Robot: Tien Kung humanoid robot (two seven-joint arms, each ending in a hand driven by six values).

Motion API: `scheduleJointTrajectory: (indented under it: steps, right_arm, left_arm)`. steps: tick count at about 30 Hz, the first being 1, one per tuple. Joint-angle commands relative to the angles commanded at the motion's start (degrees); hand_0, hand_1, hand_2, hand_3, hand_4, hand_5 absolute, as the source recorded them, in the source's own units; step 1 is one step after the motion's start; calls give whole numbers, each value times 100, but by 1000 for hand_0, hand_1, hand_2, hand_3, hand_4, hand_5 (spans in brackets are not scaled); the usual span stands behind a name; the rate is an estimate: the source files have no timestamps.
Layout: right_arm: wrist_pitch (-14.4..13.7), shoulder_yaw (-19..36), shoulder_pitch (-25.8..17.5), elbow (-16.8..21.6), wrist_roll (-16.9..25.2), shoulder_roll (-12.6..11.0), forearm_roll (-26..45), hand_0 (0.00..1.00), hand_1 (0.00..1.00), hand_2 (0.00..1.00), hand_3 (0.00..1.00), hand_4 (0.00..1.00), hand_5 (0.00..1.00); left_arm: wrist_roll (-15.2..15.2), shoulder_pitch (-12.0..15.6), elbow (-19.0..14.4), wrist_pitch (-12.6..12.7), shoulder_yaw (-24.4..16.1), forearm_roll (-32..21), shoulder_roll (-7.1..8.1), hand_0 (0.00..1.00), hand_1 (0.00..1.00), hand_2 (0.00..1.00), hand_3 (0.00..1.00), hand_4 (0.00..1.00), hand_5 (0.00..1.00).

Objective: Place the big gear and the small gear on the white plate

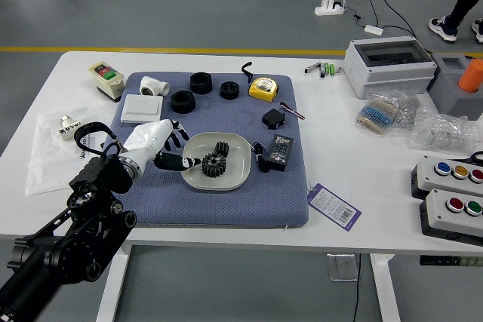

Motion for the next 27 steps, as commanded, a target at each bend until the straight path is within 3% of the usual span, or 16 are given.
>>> scheduleJointTrajectory:
  steps: [9, 10, 15, 16, 21, 22, 27]
  right_arm:
    - [-6, -43, -34, 3, -4, 0, 18, 687, 708, 748, 565, 792, 642]
    - [-5, -44, -38, 3, -3, 1, 18, 687, 709, 748, 564, 792, 642]
    - [-7, -42, -48, 5, 1, 0, 15, 687, 709, 748, 564, 792, 642]
    - [-7, -41, -50, 5, 2, 0, 16, 687, 709, 748, 565, 792, 642]
    - [-8, -58, -64, 3, 4, 4, 31, 687, 709, 748, 565, 792, 642]
    - [-8, -62, -66, 3, 3, 5, 32, 687, 709, 748, 564, 792, 642]
    - [-9, -59, -65, 4, 1, 4, 34, 687, 709, 748, 564, 792, 642]
  left_arm:
    - [114, -56, 16, -166, 144, 51, -9, 295, 387, 484, 575, 905, 452]
    - [123, -75, 48, -178, 161, 74, -6, 290, 381, 483, 569, 852, 363]
    - [147, -110, 140, -200, 161, 74, 7, 290, 381, 483, 569, 852, 363]
    - [152, -108, 140, -204, 152, 74, 14, 286, 387, 488, 572, 804, 287]
    - [142, -94, 94, -200, 129, 74, 33, 286, 387, 488, 572, 804, 287]
    - [135, -96, 83, -200, 133, 74, 34, 252, 361, 468, 571, 684, 197]
    - [97, -107, 56, -250, 158, 74, 40, 252, 361, 468, 571, 684, 197]
